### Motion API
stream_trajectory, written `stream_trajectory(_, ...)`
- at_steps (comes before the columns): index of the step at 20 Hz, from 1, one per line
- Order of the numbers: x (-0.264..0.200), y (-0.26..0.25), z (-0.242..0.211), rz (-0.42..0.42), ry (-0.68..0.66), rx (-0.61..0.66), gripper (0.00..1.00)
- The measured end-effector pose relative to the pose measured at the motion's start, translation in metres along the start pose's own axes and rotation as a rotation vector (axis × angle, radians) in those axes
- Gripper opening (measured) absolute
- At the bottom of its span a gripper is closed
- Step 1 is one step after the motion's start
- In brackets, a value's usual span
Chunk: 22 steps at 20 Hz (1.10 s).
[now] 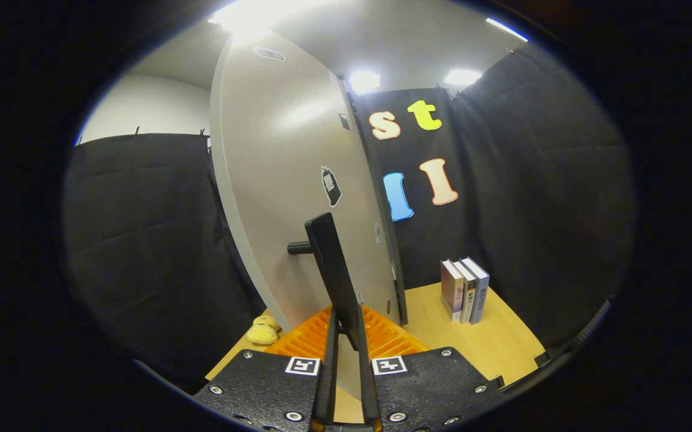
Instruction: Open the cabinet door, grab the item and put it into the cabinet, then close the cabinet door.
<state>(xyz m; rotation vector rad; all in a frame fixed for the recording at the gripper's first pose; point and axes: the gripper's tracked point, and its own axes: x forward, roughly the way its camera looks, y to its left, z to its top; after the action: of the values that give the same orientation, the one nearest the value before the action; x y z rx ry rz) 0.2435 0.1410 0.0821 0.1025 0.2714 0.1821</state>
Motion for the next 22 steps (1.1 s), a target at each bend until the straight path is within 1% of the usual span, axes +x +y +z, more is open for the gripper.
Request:
stream_trajectory(5, -0.003, -0.04, 0.01, -0.15, -0.043, -0.057, 0.14)
stream_trajectory(7, -0.007, -0.059, 0.016, -0.221, -0.055, -0.093, 0.11)
stream_trajectory(9, -0.013, -0.067, 0.02, -0.255, -0.074, -0.091, 0.1)
stream_trajectory(11, -0.014, -0.062, 0.023, -0.244, -0.103, -0.066, 0.1)
stream_trajectory(12, -0.013, -0.061, 0.024, -0.253, -0.115, -0.076, 0.1)
stream_trajectory(13, -0.013, -0.067, 0.024, -0.278, -0.128, -0.116, 0.14)
stream_trajectory(15, -0.02, -0.077, 0.03, -0.343, -0.17, -0.209, 0.32)
stream_trajectory(16, -0.029, -0.079, 0.037, -0.38, -0.202, -0.251, 0.4)
stream_trajectory(17, -0.036, -0.076, 0.041, -0.391, -0.229, -0.261, 0.48)
stream_trajectory(19, -0.04, -0.04, 0.043, -0.308, -0.299, -0.199, 0.63)
stream_trajectory(21, -0.042, -0.019, 0.042, -0.27, -0.374, -0.152, 0.86)
stream_trajectory(22, -0.037, -0.017, 0.038, -0.269, -0.399, -0.137, 0.92)
